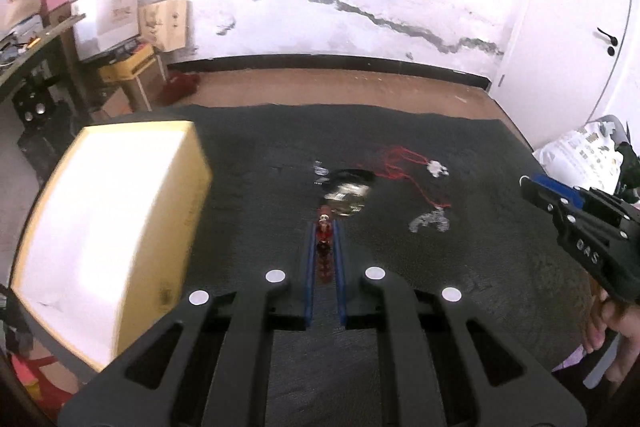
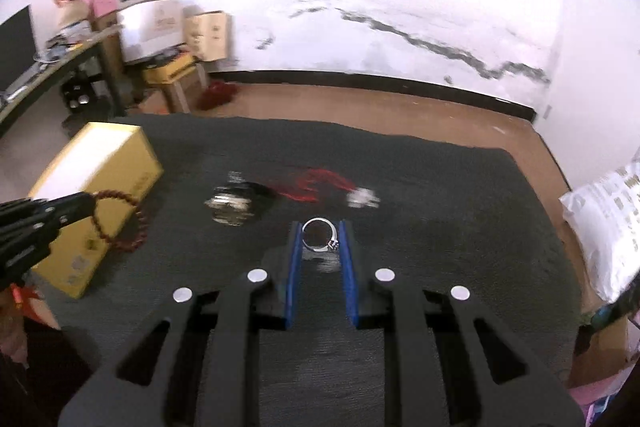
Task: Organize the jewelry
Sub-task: 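Carry bracelet and ring into the white box and open both tools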
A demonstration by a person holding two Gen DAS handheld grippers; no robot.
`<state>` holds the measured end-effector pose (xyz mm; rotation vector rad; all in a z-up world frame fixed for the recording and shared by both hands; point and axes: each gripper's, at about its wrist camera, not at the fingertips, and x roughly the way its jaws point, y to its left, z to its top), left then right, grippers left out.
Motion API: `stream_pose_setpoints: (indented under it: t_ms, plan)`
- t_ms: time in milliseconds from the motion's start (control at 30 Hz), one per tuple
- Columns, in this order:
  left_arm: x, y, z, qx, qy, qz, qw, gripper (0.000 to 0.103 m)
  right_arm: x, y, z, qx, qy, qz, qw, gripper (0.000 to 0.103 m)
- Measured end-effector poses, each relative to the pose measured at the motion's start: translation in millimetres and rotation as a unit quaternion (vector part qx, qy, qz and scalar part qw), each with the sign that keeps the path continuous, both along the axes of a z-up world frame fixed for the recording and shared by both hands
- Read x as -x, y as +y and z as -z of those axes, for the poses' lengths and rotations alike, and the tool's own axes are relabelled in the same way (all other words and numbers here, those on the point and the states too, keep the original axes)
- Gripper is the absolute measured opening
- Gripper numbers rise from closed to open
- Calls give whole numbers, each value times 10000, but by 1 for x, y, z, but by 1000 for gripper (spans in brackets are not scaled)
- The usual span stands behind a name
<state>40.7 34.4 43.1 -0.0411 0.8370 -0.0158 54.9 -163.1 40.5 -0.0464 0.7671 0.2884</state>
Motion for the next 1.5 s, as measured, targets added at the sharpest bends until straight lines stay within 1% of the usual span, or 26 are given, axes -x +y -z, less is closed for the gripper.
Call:
stream_pose_setpoints:
  t_ms: [100,200,367,500,600,667,767,800,967,1067,1200,1300,1400,1500]
  plan:
    - [9,26,-14,-48,-35,-133,9999,8,13,43,-22,-153,-21,-413,9990,19]
    - [22,65,-31,-173,-90,-325,9993,8,23,88,-43,-254,-56,-819,9963,19]
    - [41,124,-51,-410,-162,-633,9970,8,34,174,-76,-402,-114,-1495,9879,19]
    - [51,166,-59,-564,-146,-863,9946,8,30,232,-92,-493,-62,-1901,9805,19]
    - [50,199,-57,-651,-106,-1057,9922,8,19,271,-92,-553,49,-2123,9756,19]
    - [48,216,-52,-604,-24,-1142,9916,8,9,291,-87,-553,166,-2216,9734,19]
    - [37,239,-34,-530,178,-1262,9904,8,-12,325,-70,-480,461,-2325,9703,19]
    - [33,248,-26,-494,257,-1325,9896,8,-14,328,-66,-459,533,-2332,9699,19]
    - [13,277,20,-280,721,-1475,9860,8,-43,372,-20,-161,966,-2384,9662,19]
    - [3,286,46,-312,897,-1532,9836,8,-59,394,8,119,1132,-2414,9637,19]
    - [-4,293,71,-201,1093,-1564,9814,8,-76,410,41,481,1354,-2411,9598,19]
    - [-6,295,85,-144,1212,-1588,9797,8,-85,416,60,654,1486,-2413,9568,19]
    - [-9,298,96,-293,1286,-1551,9791,8,-88,418,72,715,1559,-2410,9553,19]
    - [-11,300,100,-316,1304,-1547,9788,8,-89,420,78,780,1585,-2405,9545,19]
